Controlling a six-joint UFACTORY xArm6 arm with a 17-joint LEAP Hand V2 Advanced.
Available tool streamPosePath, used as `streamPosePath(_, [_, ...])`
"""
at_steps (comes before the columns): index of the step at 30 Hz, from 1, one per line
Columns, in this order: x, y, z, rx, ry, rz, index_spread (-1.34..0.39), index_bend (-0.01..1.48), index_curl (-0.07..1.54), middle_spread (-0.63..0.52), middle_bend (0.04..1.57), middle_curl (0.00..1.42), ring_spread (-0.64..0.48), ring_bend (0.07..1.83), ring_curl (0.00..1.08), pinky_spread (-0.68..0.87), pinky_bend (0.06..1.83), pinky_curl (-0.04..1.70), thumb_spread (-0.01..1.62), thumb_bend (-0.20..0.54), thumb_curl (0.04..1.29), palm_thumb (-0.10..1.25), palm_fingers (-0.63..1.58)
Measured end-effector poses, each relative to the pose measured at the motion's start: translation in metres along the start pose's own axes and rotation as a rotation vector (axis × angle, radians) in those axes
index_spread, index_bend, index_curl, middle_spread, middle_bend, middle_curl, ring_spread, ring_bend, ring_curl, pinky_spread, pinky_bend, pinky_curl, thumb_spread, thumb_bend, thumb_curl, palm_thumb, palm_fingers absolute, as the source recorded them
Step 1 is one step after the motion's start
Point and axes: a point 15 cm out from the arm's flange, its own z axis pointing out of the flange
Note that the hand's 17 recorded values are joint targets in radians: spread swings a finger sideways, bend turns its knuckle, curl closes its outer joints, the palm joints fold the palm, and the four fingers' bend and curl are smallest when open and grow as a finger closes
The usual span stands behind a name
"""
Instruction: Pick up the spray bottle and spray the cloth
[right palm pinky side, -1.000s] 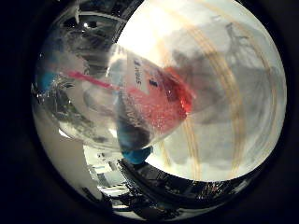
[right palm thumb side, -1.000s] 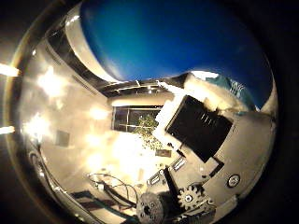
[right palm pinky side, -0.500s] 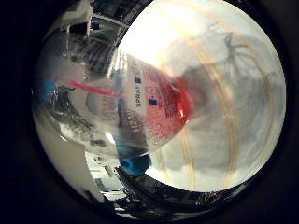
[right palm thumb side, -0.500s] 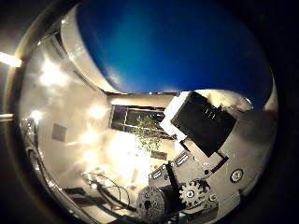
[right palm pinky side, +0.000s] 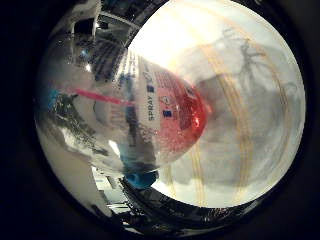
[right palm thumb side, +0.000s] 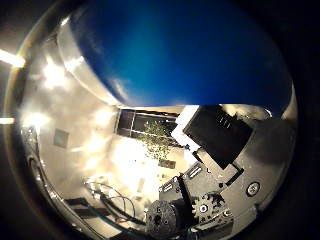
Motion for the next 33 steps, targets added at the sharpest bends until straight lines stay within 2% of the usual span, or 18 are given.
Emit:
streamPosePath(14, [-0.025,-0.011,-0.007,0.004,-0.005,-0.063,-0.23,1.15,0.87,-0.09,1.42,0.72,-0.24,1.32,0.91,-0.16,1.01,1.55,0.92,-0.013,0.77,1.13,1.10])
streamPosePath(22, [-0.050,0.007,-0.010,-0.116,-0.023,-0.059,-0.24,1.14,0.88,-0.08,1.42,0.71,-0.25,1.32,0.92,-0.16,1.00,1.57,0.92,-0.012,0.79,1.13,1.11])
streamPosePath(33, [-0.079,0.012,-0.019,-0.311,0.061,-0.090,-0.23,1.15,0.88,-0.09,1.42,0.71,-0.24,1.31,0.92,-0.16,1.00,1.58,0.92,-0.013,0.81,1.12,1.11])
